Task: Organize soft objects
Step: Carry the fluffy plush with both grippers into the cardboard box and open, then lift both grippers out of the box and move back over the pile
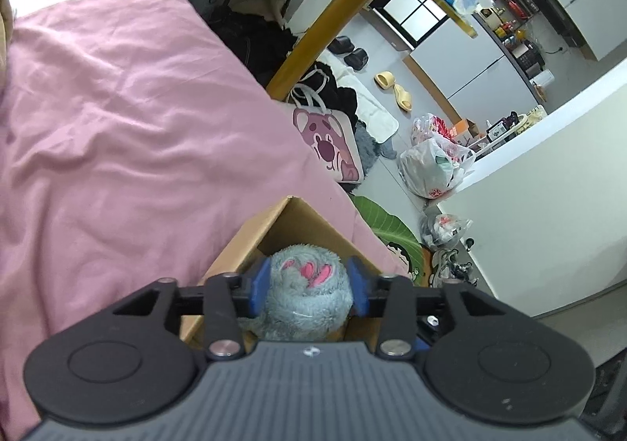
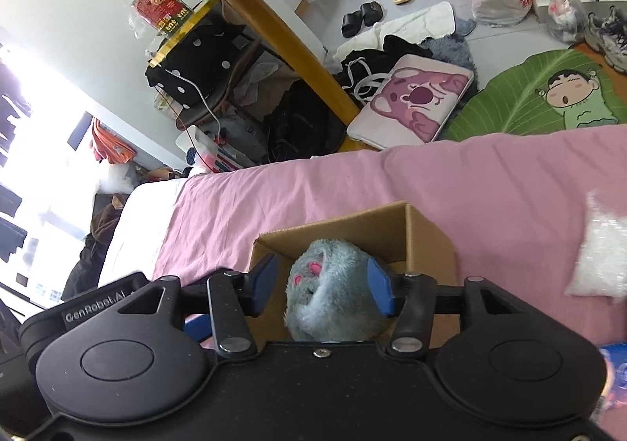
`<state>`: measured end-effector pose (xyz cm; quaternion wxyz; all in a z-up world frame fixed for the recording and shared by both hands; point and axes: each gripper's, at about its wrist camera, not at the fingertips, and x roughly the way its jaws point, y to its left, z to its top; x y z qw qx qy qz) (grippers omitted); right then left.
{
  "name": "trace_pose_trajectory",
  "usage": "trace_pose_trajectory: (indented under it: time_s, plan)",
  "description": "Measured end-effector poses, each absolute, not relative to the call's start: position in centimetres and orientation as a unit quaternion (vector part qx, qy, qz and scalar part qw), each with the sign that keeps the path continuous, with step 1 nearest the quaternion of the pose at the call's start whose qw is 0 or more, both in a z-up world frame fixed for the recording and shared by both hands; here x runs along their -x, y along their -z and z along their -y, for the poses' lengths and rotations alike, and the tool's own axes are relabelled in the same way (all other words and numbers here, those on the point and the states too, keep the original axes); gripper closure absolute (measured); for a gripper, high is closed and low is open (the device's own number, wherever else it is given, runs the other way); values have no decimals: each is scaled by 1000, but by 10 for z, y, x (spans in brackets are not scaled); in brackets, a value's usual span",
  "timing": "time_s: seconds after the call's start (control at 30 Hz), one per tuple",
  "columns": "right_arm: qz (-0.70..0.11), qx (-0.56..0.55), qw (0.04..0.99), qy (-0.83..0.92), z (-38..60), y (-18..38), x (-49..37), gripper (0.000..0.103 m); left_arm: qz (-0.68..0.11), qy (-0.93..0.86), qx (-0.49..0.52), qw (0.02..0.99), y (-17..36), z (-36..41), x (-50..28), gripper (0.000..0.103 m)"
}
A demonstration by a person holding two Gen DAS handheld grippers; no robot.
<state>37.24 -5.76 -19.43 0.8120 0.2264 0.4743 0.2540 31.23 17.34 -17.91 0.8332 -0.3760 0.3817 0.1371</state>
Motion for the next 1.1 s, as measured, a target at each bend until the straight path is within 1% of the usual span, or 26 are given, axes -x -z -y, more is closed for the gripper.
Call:
trace_pose_trajectory:
  time_s: [0.03,0.07,0.13,0.17,0.2,0.27,0.33,0.4,0.47,0.73,1.1]
  plan:
    - [-475,-225,812,-253,61,192,-371,47,-383,-138,373,834,176,-172,-311,51]
    - [-475,-221,814,-252,65,189,-368,43,-385,-137,371,834,173,-170,-309,47]
    - [-471,-214,819,-250,72,182,-363,37,-385,-133,368,836,167,-167,-304,35]
    - [-468,-210,821,-249,76,179,-360,34,-384,-127,364,839,164,-165,-302,24]
    - [-467,-207,823,-248,79,177,-357,33,-384,-123,359,842,161,-164,-300,20]
    - [-465,-203,826,-246,86,172,-353,24,-383,-120,346,848,154,-159,-294,19]
    - [-460,-197,831,-243,94,166,-347,19,-386,-119,335,851,147,-154,-289,17]
    - [-457,-191,835,-240,101,162,-342,14,-386,-114,331,854,140,-150,-283,12]
    - [-454,-188,838,-238,110,158,-335,8,-385,-108,327,856,134,-146,-277,11]
    - [-443,-171,853,-218,142,142,-310,0,-390,-75,292,870,116,-117,-257,9]
    - [-431,-166,866,-190,189,132,-281,0,-401,-46,251,880,111,-69,-233,9]
